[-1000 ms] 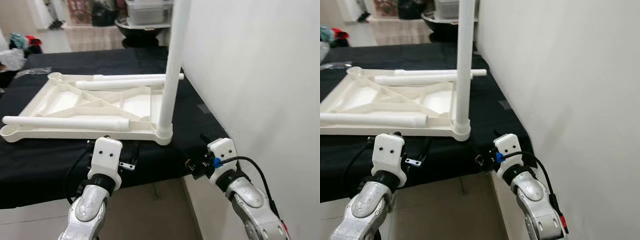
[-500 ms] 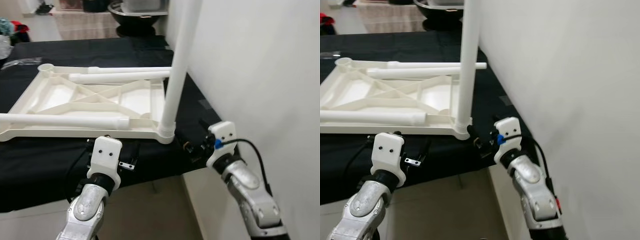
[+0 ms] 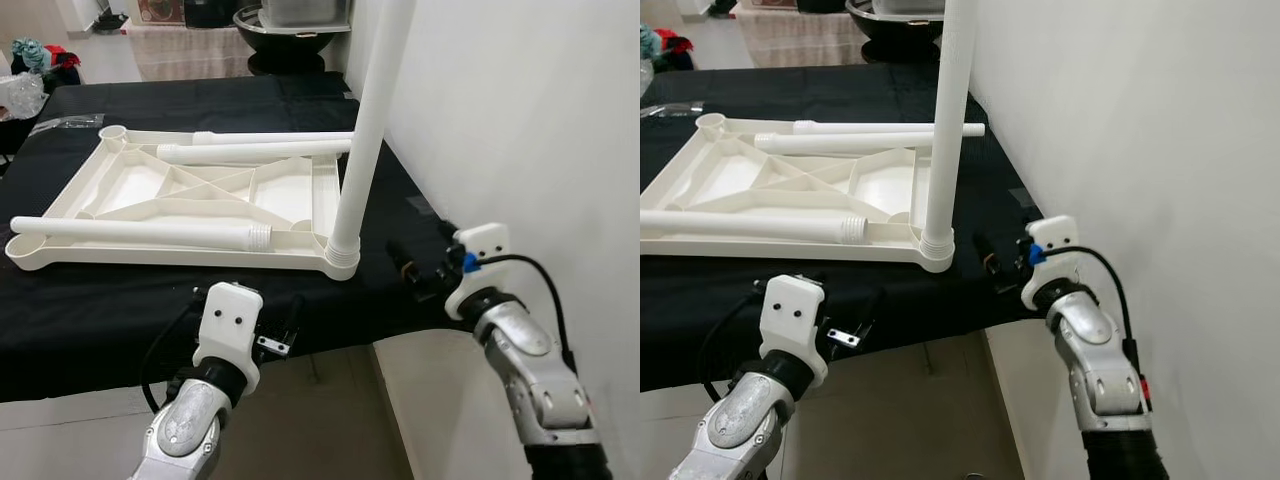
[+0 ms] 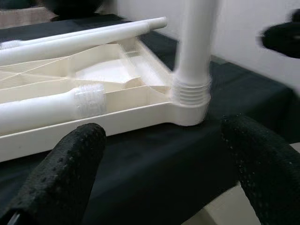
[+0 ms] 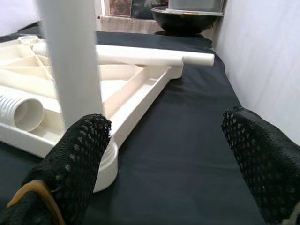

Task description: Building children table

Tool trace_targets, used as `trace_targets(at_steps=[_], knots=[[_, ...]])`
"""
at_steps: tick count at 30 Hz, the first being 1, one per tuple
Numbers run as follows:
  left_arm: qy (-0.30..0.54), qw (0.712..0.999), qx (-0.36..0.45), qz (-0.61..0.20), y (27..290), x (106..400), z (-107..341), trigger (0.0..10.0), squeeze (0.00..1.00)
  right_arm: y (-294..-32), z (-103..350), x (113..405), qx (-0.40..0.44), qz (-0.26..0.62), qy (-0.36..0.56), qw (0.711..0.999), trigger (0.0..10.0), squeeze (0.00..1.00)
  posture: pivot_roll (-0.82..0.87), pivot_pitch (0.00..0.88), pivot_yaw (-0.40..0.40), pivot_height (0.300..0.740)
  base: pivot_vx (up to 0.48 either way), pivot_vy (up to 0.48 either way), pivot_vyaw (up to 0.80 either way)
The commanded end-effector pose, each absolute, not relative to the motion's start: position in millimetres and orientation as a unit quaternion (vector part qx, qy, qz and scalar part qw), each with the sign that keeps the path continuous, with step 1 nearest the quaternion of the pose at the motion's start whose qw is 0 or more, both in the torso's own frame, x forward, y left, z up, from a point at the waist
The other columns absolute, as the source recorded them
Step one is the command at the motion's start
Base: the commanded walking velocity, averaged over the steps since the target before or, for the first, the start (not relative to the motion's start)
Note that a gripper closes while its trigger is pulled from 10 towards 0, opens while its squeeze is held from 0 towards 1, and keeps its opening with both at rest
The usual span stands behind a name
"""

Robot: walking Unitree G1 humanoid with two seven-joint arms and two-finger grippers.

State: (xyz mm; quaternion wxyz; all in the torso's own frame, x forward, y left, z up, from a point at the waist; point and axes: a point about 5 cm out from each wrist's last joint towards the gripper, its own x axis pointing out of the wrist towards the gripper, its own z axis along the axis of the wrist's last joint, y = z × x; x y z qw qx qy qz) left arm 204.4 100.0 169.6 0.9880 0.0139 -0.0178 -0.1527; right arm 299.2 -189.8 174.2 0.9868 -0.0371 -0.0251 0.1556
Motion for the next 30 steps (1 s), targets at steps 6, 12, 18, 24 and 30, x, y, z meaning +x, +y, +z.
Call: trace_targets(at_steps=[6,12,18,24,30], knots=[[0.0,0.976,-0.006,-0.219,85.8,190.8,167.0,10.0,0.0,-202.3,182.0,316.8,-0.002,0.194,-0.008,0.981,10.0,0.36,0.05,0.114,-0.053,0.74,0.0,0.0,0.0],[-0.004,0.97,-0.011,-0.243,77.4,185.9,170.1,10.0,0.0,-203.5,194.0,325.1,0.022,0.293,0.003,0.956,10.0,0.0,0.06,0.126,-0.056,0.74,0.0,0.0,0.0],[-0.008,0.967,-0.015,-0.253,75.1,184.6,174.0,10.0,0.0,-202.9,204.2,334.8,0.003,0.355,0.004,0.935,10.0,0.0,0.06,0.138,-0.059,0.74,0.0,0.0,0.0],[-0.012,0.966,-0.012,-0.258,73.2,183.4,176.6,10.0,0.0,-198.7,221.2,354.1,0.001,0.36,-0.031,0.932,10.0,0.0,0.07,0.143,-0.061,0.74,0.0,0.0,0.0],[-0.016,0.967,-0.007,-0.255,73.8,183.6,178.5,10.0,0.0,-191.7,232.0,362.3,0.006,0.377,-0.052,0.925,10.0,0.0,0.08,0.148,-0.062,0.74,0.0,0.0,0.0]])
